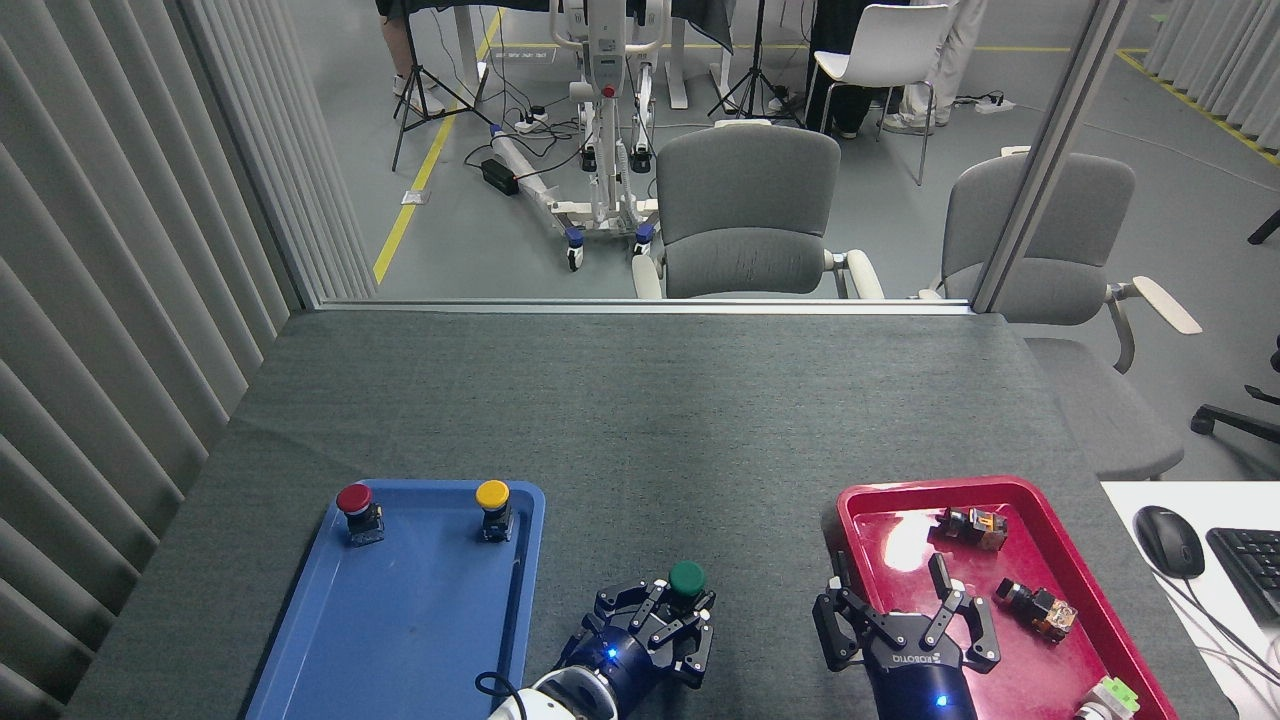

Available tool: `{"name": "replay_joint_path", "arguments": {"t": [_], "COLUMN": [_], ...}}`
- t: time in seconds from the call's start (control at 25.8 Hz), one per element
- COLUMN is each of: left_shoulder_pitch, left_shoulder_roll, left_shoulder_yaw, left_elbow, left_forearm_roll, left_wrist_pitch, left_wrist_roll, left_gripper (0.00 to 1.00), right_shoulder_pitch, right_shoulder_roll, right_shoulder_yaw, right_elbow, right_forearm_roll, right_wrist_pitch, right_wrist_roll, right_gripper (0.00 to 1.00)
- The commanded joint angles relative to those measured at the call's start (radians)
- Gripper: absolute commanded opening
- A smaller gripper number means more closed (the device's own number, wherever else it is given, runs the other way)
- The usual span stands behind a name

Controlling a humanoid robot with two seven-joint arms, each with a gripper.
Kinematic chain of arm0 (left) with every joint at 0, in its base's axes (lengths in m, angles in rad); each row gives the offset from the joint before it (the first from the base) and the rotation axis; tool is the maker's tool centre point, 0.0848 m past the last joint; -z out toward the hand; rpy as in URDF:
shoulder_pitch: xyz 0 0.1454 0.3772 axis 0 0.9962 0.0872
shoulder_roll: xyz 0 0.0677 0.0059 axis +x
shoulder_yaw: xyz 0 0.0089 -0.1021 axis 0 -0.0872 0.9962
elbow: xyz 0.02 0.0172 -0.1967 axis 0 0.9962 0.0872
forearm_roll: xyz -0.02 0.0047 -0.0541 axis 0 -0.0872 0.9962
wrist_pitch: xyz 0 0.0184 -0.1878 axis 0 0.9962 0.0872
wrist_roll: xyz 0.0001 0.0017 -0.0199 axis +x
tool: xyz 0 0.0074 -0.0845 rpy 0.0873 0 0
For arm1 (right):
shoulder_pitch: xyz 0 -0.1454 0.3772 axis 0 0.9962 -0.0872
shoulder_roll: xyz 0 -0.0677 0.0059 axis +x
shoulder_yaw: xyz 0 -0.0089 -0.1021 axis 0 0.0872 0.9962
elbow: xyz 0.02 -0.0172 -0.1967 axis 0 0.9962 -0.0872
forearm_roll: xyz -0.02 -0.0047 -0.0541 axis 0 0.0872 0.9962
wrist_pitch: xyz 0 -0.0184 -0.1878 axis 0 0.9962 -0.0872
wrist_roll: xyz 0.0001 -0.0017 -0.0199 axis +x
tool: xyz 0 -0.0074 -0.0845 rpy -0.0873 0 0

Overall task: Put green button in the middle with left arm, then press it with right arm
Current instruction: 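Set the green button down on the table and open the left gripper, then withdraw the left gripper and move the right hand over the green button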

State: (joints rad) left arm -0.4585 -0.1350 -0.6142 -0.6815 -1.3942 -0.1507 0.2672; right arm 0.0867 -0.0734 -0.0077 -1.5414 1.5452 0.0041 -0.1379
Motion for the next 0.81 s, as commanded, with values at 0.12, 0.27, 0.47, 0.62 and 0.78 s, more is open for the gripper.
{"name": "replay_joint_path", "arguments": {"t": [0.12, 0.27, 0.47, 0.62, 0.78], "left_shoulder_pitch": [0.011, 0.069, 0.221, 0.371, 0.501], "left_shoulder_roll": [0.0, 0.028, 0.227, 0.279, 0.327], "left_shoulder_yaw": [-0.009, -0.009, 0.054, 0.225, 0.41], "left_elbow": [-0.038, -0.159, -0.518, -0.704, -0.836], "left_forearm_roll": [0.009, 0.009, 0.066, 0.118, 0.101], "left_wrist_pitch": [0.016, 0.019, 0.036, 0.036, 0.023], "left_wrist_roll": [0.007, 0.01, 0.014, 0.037, 0.073], "left_gripper": [0.99, 0.99, 0.99, 0.99, 0.99], "right_shoulder_pitch": [-0.004, -0.002, -0.007, -0.016, -0.018], "right_shoulder_roll": [0.0, 0.0, 0.003, 0.003, 0.011], "right_shoulder_yaw": [0.003, 0.009, 0.014, 0.066, 0.092], "right_elbow": [0.01, 0.01, 0.01, 0.026, 0.03], "right_forearm_roll": [-0.007, -0.007, -0.005, -0.004, 0.003], "right_wrist_pitch": [-0.001, 0.001, 0.001, 0.004, 0.004], "right_wrist_roll": [0.0, -0.002, -0.008, -0.009, -0.017], "right_gripper": [1.0, 1.0, 0.96, 0.86, 0.72]}}
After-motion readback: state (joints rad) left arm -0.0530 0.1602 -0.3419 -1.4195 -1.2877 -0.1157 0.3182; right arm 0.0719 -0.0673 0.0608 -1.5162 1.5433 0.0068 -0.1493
